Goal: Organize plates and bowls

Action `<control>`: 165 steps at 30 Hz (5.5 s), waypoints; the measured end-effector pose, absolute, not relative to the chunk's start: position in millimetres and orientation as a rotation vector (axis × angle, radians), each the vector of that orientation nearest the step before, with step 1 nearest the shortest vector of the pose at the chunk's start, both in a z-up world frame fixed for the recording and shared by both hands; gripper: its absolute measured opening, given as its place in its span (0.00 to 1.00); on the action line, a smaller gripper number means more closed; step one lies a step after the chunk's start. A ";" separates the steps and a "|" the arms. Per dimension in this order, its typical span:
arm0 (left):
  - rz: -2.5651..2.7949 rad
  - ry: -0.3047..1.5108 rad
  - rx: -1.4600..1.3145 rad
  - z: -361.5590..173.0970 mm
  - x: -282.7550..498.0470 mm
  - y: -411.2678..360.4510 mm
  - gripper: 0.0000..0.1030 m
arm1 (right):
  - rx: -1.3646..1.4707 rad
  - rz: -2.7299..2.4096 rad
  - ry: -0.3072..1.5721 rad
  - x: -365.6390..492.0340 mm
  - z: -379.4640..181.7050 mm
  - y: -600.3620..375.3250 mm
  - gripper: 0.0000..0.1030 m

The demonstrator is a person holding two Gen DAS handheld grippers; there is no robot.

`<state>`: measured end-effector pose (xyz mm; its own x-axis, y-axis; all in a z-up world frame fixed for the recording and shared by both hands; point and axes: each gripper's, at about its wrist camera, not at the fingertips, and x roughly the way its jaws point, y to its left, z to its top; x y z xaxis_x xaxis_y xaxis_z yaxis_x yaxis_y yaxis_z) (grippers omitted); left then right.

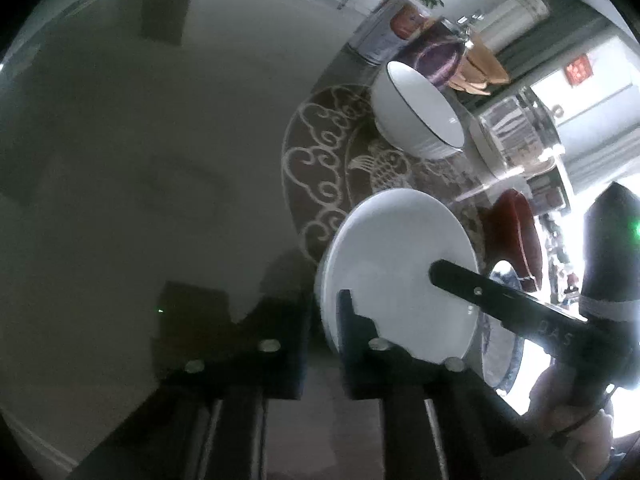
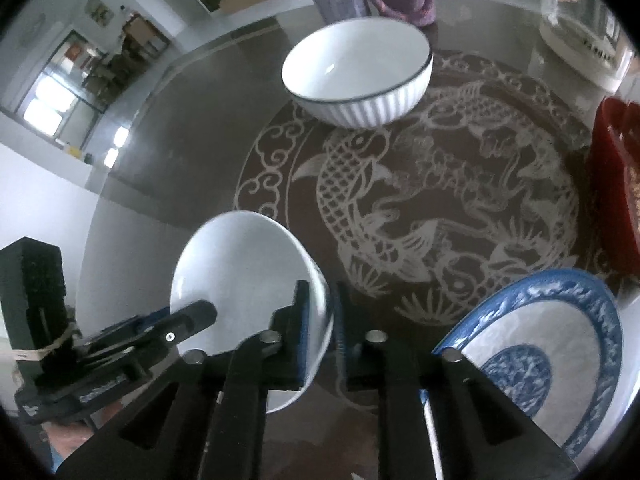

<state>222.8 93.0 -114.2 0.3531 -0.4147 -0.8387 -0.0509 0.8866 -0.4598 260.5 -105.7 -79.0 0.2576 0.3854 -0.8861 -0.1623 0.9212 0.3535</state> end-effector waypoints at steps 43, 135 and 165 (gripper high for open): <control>-0.397 1.106 -0.146 -60.6 213.6 -71.0 0.62 | 0.415 0.136 1.091 188.3 -55.3 -290.1 0.42; -0.030 0.961 0.008 -145.1 185.0 12.2 1.00 | 0.198 -0.363 0.961 85.2 -114.7 -340.7 0.87; -0.031 0.960 0.008 -145.4 185.1 11.9 1.00 | 0.181 -0.350 0.969 88.3 -110.2 -340.9 0.88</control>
<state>185.1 11.9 -145.4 0.5732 -0.0227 -0.8191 0.0297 0.9995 -0.0070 88.3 -340.9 -110.2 0.5160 -0.2091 -0.8307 0.3693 0.9293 -0.0045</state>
